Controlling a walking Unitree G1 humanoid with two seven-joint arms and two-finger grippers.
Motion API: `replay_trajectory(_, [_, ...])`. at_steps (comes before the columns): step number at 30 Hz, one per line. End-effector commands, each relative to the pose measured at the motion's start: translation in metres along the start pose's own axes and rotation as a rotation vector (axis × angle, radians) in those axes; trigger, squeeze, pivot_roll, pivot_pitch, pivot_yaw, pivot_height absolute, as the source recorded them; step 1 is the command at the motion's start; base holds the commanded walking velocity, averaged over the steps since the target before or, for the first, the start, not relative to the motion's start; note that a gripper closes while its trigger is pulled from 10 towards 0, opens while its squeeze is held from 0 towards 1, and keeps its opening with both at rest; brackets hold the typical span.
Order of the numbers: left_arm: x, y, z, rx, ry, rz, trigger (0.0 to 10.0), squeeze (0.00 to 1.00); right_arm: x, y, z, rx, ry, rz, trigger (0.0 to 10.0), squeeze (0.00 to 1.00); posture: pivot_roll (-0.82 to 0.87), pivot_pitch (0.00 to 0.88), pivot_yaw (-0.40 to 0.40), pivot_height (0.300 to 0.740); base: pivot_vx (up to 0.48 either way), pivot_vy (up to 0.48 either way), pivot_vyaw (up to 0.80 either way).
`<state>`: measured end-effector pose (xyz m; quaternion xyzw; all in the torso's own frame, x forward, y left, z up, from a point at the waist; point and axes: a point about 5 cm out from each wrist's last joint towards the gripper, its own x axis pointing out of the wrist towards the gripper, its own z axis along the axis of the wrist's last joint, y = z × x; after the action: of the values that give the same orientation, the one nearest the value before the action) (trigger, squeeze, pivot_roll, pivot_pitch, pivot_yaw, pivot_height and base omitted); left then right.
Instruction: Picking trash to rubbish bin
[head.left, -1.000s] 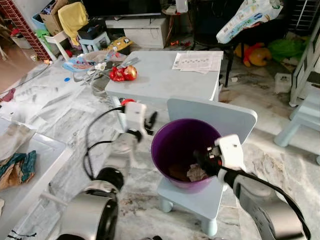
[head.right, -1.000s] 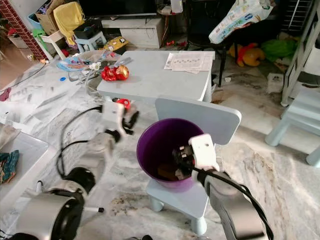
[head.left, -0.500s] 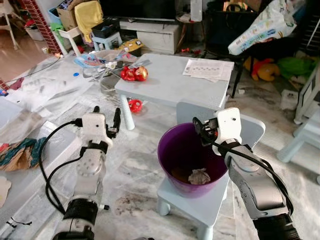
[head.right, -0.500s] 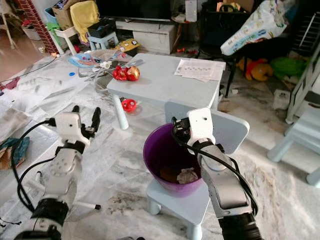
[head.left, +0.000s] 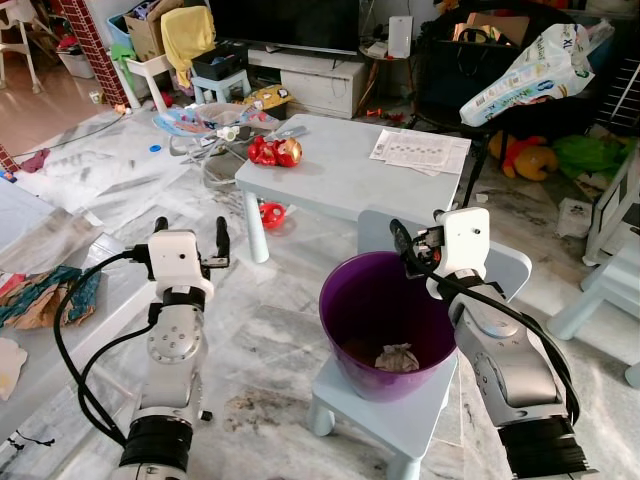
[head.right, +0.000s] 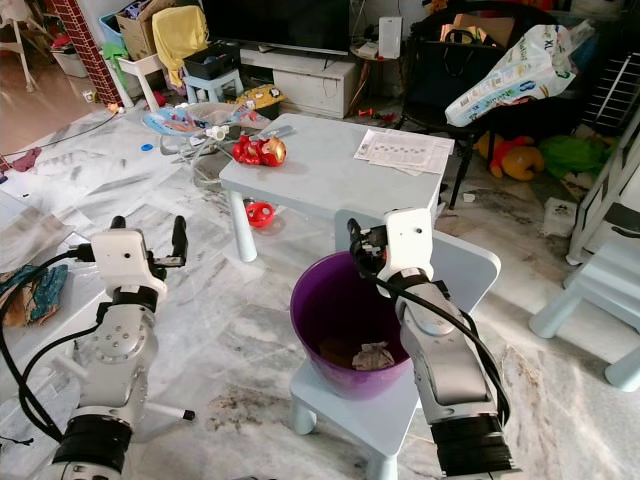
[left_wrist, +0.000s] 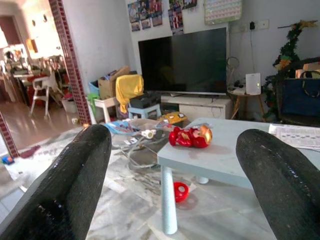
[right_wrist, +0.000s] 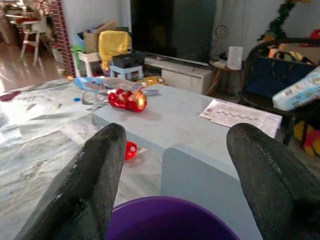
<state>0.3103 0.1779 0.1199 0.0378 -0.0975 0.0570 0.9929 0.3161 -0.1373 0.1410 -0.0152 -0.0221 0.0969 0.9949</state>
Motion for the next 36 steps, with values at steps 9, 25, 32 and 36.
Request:
replay_trajectory(9, [0.009,-0.004,0.02,0.03,-0.002,0.004,10.0,0.0,0.007,0.009,0.004,0.027,-0.022,0.014,10.0,0.0,-0.02,0.007,0.049,0.74,0.0,0.0,0.8])
replay_trajectory(25, [0.01,-0.008,0.028,-0.024,0.018,0.041,10.0,0.0,0.021,0.018,0.013,0.057,-0.057,0.032,10.0,0.0,-0.02,0.006,0.043,0.74,0.0,0.0,0.8])
replay_trajectory(32, [0.009,-0.01,0.028,-0.001,0.032,0.032,10.0,0.0,0.02,0.014,0.014,0.052,-0.062,0.018,10.0,0.0,-0.02,0.013,0.051,0.74,0.0,0.0,0.8])
replay_trajectory(36, [0.006,-0.004,0.024,0.019,0.053,0.056,10.0,0.0,0.019,0.014,0.01,0.051,-0.051,0.02,10.0,0.0,-0.02,0.017,0.049,0.74,0.0,0.0,0.8])
